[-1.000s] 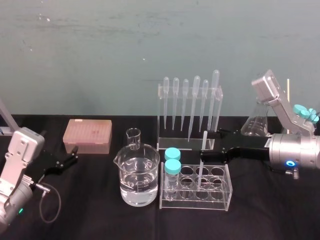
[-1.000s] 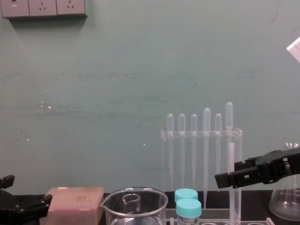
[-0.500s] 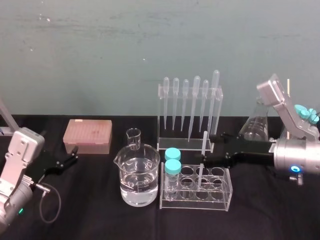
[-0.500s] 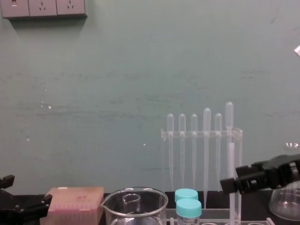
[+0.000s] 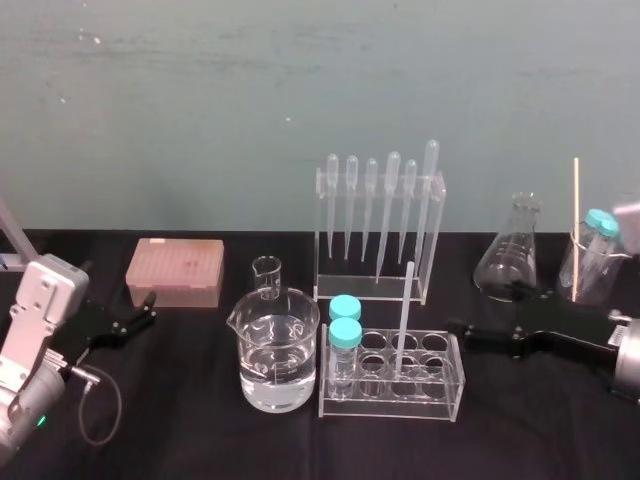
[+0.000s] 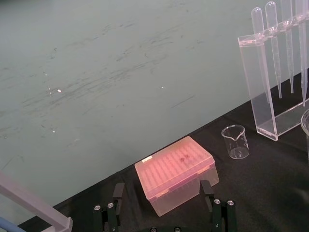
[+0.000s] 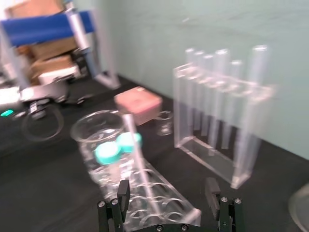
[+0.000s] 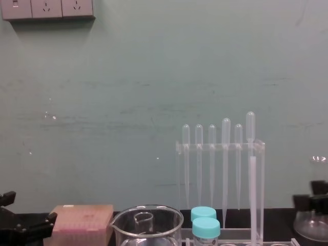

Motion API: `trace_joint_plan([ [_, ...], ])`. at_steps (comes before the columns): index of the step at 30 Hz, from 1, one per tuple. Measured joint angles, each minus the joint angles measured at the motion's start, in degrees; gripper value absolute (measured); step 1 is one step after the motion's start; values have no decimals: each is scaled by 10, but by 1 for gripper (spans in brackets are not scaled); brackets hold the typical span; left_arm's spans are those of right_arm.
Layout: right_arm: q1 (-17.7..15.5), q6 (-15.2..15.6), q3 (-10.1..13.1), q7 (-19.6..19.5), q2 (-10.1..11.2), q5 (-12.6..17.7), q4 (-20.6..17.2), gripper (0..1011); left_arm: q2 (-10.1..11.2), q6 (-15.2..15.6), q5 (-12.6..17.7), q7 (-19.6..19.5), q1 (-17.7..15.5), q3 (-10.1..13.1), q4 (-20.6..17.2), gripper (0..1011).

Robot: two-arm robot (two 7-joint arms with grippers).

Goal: Pick up the stirring rod with one hand, then place it down.

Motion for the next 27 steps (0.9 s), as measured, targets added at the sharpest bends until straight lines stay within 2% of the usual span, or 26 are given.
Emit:
trace_joint_plan([
  [3,-35,-20,27,-45,0,7,-8,1003,0,0,0,0,0,0,0,1000],
  [4,-49,-27,38,-75,-4,3,-10,1003,0,0,0,0,0,0,0,1000],
  [6,-60,-31,45,-111,-12,-7,-9,1003,0,0,0,0,0,0,0,1000],
  [8,-65,-32,48,-147,-23,-20,-3,1003,0,0,0,0,0,0,0,1000],
  [9,-66,-31,49,-179,-37,-33,7,1003,0,0,0,0,0,0,0,1000],
  [11,-65,-31,48,-205,-50,-47,20,1003,0,0,0,0,0,0,0,1000],
  [12,-62,-33,44,-233,-67,-65,35,1003,0,0,0,0,0,0,0,1000],
  [14,-57,-40,37,-256,-83,-86,54,1003,0,0,0,0,0,0,0,1000],
  [15,-51,-51,30,-272,-96,-108,72,1003,0,0,0,0,0,0,0,1000],
  [20,-37,-77,14,-292,-130,-147,121,1003,0,0,0,0,0,0,0,1000],
  [24,-34,-90,13,-292,-141,-157,134,1003,0,0,0,0,0,0,0,1000],
  [27,-34,-89,13,-292,-139,-156,132,1003,0,0,0,0,0,0,0,1000],
])
